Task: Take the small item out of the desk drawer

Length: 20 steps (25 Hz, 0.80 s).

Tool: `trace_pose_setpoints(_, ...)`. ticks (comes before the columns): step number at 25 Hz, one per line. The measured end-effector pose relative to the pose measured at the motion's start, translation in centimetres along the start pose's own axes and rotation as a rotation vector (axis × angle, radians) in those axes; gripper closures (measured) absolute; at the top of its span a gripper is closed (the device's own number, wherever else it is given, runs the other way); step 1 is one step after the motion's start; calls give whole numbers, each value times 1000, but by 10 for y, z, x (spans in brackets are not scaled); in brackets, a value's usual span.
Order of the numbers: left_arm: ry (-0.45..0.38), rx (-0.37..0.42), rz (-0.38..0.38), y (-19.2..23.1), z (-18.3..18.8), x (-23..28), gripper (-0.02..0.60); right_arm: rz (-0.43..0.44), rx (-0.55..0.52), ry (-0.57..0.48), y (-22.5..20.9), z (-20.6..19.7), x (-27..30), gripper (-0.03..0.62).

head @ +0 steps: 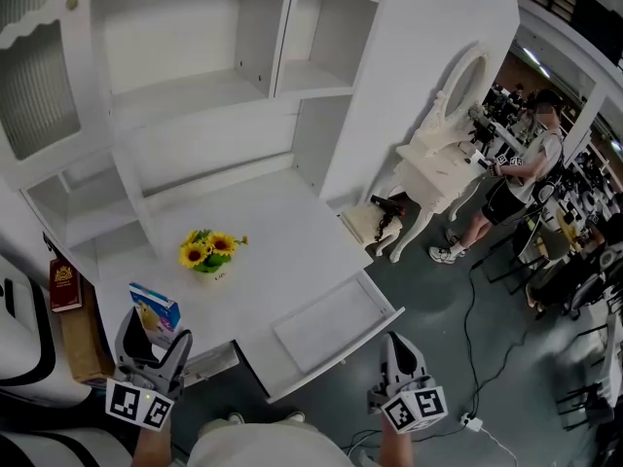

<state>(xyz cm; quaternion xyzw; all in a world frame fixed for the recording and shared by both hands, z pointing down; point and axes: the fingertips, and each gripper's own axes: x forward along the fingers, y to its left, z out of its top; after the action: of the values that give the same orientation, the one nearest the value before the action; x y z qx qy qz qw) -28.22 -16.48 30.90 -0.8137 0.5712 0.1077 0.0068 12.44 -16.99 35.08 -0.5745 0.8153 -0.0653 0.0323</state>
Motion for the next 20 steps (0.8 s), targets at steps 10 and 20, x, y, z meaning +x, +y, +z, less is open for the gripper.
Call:
trace_pose_setpoints(10, 0, -5, -20, -4, 0, -1, 141, -38, -45, -2, 1, 2, -11, 585)
trace_pose_setpoints(20, 1, -10, -40, -6, 0, -6, 141, -45, -52, -3, 11, 0, -20, 585)
